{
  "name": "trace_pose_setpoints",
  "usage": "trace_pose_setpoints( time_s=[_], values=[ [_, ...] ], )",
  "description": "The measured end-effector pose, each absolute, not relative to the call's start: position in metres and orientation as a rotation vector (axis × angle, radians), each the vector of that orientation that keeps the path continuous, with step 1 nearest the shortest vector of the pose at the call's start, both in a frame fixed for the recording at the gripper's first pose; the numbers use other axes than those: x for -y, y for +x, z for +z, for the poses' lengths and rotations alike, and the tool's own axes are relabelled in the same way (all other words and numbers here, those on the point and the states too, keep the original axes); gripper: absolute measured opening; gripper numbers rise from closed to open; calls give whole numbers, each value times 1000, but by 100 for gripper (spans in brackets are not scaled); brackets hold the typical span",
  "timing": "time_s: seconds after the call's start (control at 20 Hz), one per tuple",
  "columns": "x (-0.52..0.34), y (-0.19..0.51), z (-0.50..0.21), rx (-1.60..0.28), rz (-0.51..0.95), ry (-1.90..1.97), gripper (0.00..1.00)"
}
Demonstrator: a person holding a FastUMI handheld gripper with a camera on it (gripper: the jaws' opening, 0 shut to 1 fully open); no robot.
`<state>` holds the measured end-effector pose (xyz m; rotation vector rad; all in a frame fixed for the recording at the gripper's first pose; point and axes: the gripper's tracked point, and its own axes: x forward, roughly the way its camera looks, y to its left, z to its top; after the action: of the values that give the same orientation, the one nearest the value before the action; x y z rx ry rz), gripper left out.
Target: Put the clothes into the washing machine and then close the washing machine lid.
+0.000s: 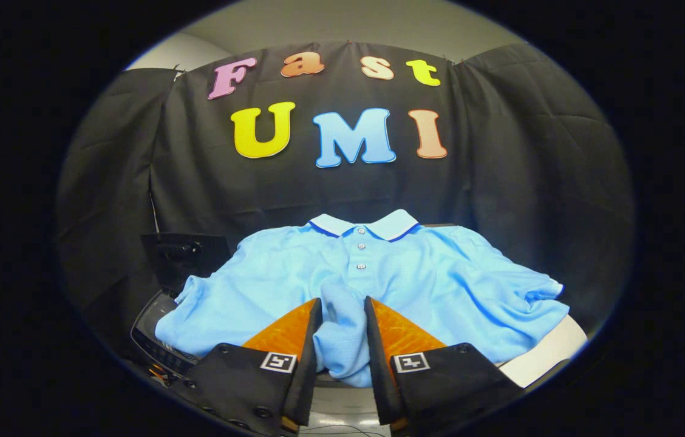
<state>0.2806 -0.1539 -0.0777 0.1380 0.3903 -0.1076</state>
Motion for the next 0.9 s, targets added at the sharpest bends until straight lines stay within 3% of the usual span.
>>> trace_pose_setpoints(
  time_s=[0.05,0.15,0.5,0.9],
  values=[
    [157,281,-77,-386,-110,144,44],
    [156,283,-77,-363,-108,167,2],
    [158,284,-73,-371,-89,181,2],
    [164,301,-21,-272,-66,210,2]
  ],
)
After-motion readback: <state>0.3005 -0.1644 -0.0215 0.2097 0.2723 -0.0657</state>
